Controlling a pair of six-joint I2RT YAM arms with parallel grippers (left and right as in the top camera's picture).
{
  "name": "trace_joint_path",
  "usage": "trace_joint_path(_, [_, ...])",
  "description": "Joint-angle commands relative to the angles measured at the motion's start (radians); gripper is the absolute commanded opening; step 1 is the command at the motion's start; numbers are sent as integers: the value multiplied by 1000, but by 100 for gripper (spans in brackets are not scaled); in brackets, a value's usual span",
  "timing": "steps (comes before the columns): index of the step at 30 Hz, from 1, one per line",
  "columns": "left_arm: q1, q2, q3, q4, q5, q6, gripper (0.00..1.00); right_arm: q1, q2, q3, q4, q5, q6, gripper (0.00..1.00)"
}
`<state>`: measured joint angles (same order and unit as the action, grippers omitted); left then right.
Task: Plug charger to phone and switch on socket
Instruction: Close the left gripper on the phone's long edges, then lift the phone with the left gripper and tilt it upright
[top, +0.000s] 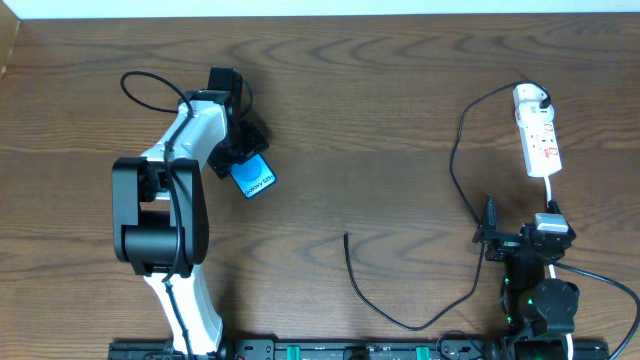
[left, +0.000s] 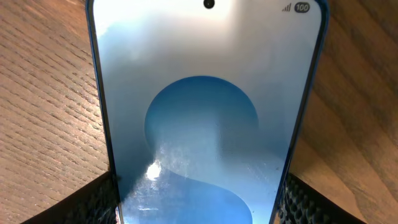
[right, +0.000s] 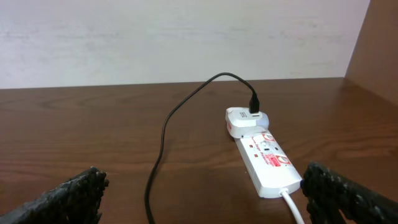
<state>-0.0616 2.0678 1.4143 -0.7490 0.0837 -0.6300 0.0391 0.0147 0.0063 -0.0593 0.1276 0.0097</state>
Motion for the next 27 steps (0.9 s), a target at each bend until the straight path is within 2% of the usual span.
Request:
trace_joint_path(1, [-2,39,-6,3,28,-7,71,10,-9,-1,-4,1,-15,99])
trace_joint_path(8, [-2,39,-6,3,28,-7,57,10,-9,-1,-4,1,-15,99])
trace_joint_path(10, [-1,39,-6,3,28,0,50,10,-9,-1,-4,1,-15,99])
trace_joint_path(16, [-1,39,-6,2,28,4,19,10,-9,-1,-4,1,-15,99])
trace_joint_path(17, [-1,39,-6,2,28,4,9,10,-9,-1,-4,1,-15,99])
trace_joint_path(27, [-1,28,-4,-14,29,8,7,10,-9,-1,-4,1,-15,99])
